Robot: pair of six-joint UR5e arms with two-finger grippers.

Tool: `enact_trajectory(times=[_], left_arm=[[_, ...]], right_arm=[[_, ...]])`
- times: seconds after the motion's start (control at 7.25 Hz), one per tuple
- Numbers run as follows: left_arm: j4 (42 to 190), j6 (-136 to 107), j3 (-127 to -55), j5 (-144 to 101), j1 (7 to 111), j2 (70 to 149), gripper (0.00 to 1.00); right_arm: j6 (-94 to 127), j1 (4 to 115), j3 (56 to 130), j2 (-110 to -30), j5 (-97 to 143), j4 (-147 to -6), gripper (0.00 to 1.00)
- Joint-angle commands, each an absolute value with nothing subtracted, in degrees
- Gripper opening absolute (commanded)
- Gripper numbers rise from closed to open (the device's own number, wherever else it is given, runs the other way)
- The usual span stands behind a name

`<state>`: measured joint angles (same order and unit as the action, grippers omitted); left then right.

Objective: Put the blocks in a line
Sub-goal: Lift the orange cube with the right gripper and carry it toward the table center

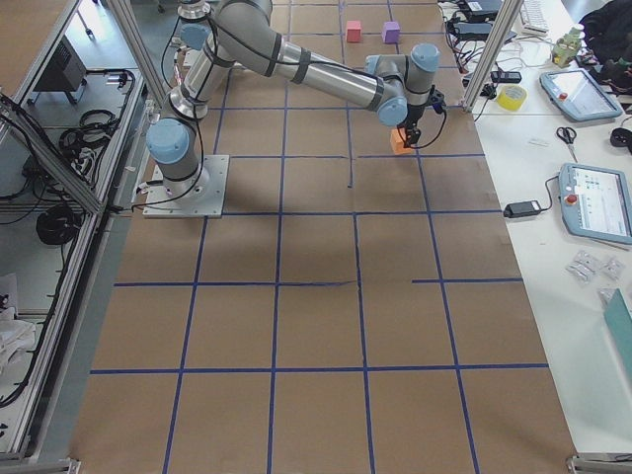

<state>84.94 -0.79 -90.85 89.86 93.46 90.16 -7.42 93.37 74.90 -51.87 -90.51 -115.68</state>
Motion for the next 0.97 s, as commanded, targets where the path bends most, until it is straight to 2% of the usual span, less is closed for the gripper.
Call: enact_trajectory(times=[0.0,0.28,0.55,0.83], left_arm=[[85.43,-0.79,-90.79,90.09,93.34,89.3,1.0],[85.34,-0.79,-90.7,89.83,93.25,89.21,1.0],[85.87,-0.79,-90.88,89.21,88.79,88.94,1.0],[86.65,-0.79,-90.97,88.77,88.42,88.68,1.0]], right_arm=[[8.18,102.35,71.39,-49.67,-90.27,-115.58,0.54],[20.08,108.95,65.6,-45.37,-88.68,-115.66,0.54],[25.22,112.92,61.28,-42.37,-88.59,-115.66,0.55],[23.92,113.03,61.87,-41.66,-89.81,-115.05,0.55]])
